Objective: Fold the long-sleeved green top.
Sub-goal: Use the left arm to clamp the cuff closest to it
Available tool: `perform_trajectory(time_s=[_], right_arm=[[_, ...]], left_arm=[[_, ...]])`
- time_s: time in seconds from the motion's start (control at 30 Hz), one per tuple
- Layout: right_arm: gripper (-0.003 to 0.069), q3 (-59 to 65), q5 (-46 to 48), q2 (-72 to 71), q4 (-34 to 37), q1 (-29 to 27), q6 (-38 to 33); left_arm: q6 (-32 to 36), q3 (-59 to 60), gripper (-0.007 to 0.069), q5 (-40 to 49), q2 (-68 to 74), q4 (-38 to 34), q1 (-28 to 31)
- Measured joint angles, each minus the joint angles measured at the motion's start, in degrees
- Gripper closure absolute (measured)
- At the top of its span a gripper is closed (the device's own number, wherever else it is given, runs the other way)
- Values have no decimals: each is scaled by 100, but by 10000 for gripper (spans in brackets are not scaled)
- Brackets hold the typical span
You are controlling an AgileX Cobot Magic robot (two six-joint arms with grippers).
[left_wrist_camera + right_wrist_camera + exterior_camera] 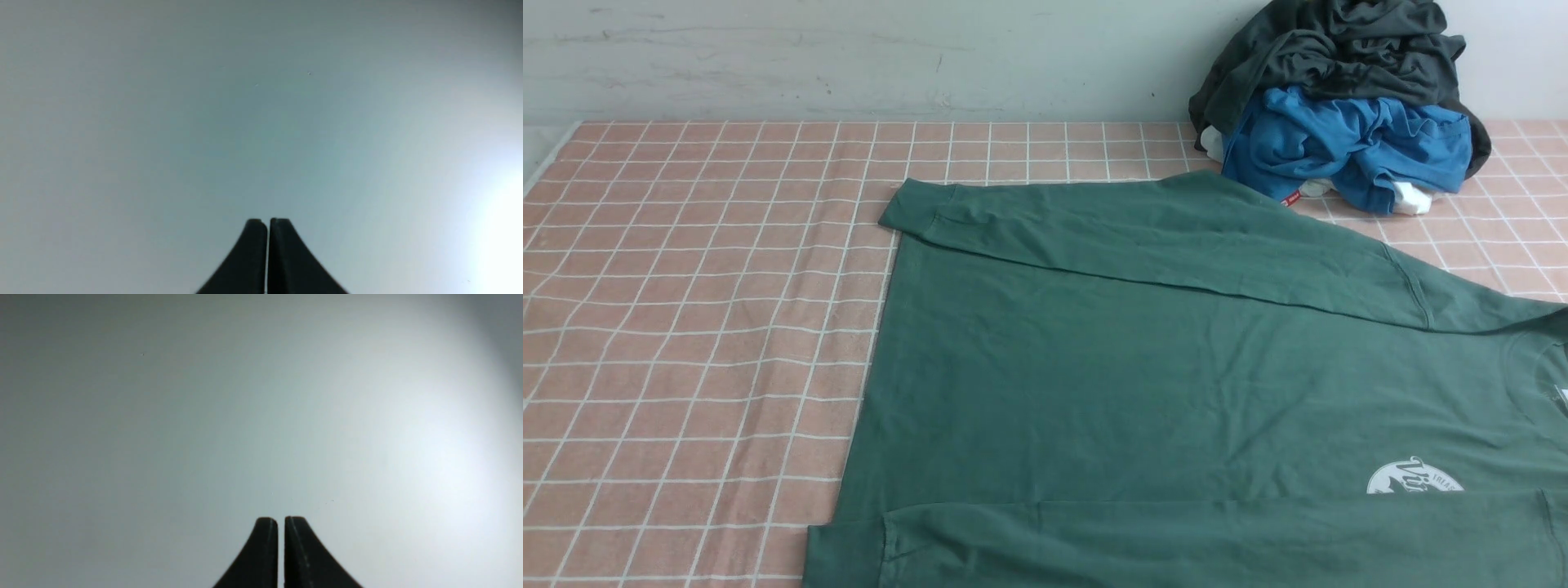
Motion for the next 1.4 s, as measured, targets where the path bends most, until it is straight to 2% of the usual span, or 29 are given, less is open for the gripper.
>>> perform_trajectory(time_s=[0.03, 0.07, 0.1, 0.17, 0.2, 0.23, 0.27, 0.33, 0.37, 0.4, 0.43, 0.5, 0.6, 0.67, 0.83, 0.93, 1.0, 1.1, 1.13, 1.17, 1.23, 1.33, 1.4], right_arm=[[655, -318, 376, 178, -189, 0, 28], [659, -901, 867, 479, -449, 0, 86], [661, -1065, 1121, 639, -584, 0, 110], [664, -1883, 2076, 1262, -1133, 0, 116], [664, -2015, 2163, 1318, -1184, 0, 116], [666, -2464, 2920, 1832, -1624, 0, 102], [666, -2558, 3004, 1887, -1663, 0, 102], [666, -2885, 3772, 2426, -1853, 0, 91], [666, -3055, 4495, 2829, -1833, 0, 86], [666, -3067, 4671, 2878, -1800, 0, 86], [666, -3117, 5338, 3241, -1583, 35, 53], [666, -3117, 6001, 3602, -1240, 188, -65], [666, -3117, 6810, 4144, -498, 587, -597], [666, -3117, 7248, 4610, 49, 892, -1191], [666, -3123, 7494, 5481, 1223, 1492, -2539], [666, -3129, 7275, 5819, 1758, 1672, -3097], [666, -3129, 7117, 5952, 1988, 1689, -3355], [666, -3134, 6816, 6089, 2241, 1707, -3760], [666, -3134, 6796, 6089, 2253, 1707, -3760], [666, -3139, 6647, 6097, 2333, 1707, -3869], [666, -3139, 6552, 6097, 2394, 1707, -3934], [666, -3146, 6468, 6097, 2480, 1707, -3970], [666, -3152, 6415, 6097, 2521, 1707, -3970]], left_arm=[[-36, -269, 628, 333, 161, 145, 0], [-156, -927, 628, 1184, 546, 598, 0], [-220, -1197, 628, 1553, 740, 713, 0], [-541, -2016, 628, 2872, 1522, 1216, 0], [-570, -2074, 628, 3103, 1594, 1284, 0], [-764, -2451, 628, 3920, 2232, 1493, 0], [-777, -2506, 628, 4089, 2365, 1532, 0], [-856, -2631, 628, 4679, 2866, 1653, 0], [-873, -2648, 628, 4971, 3313, 1686, 0], [-881, -2645, 628, 4993, 3419, 1686, 0], [-887, -2645, 628, 5085, 3774, 1686, 0], [-887, -2650, 628, 5085, 4254, 1609, 0], [-762, -2704, 628, 5391, 4915, 1178, -97], [-354, -2829, 627, 5883, 5430, 780, -305], [1065, -3222, 627, 6926, 6749, -285, -974], [1513, -3366, 596, 7117, 7437, -829, -1141], [1643, -3413, 554, 7133, 7785, -1020, -1140], [1689, -3451, 439, 7105, 8360, -1193, -1140], [1689, -3451, 422, 7105, 8390, -1202, -1140], [1689, -3451, 360, 7042, 8641, -1208, -1140], [1689, -3451, 304, 6997, 8851, -1214, -1140], [1689, -3464, 290, 6823, 9128, -1225, -1140], [1689, -3500, 332, 6752, 9203, -1226, -1140]])
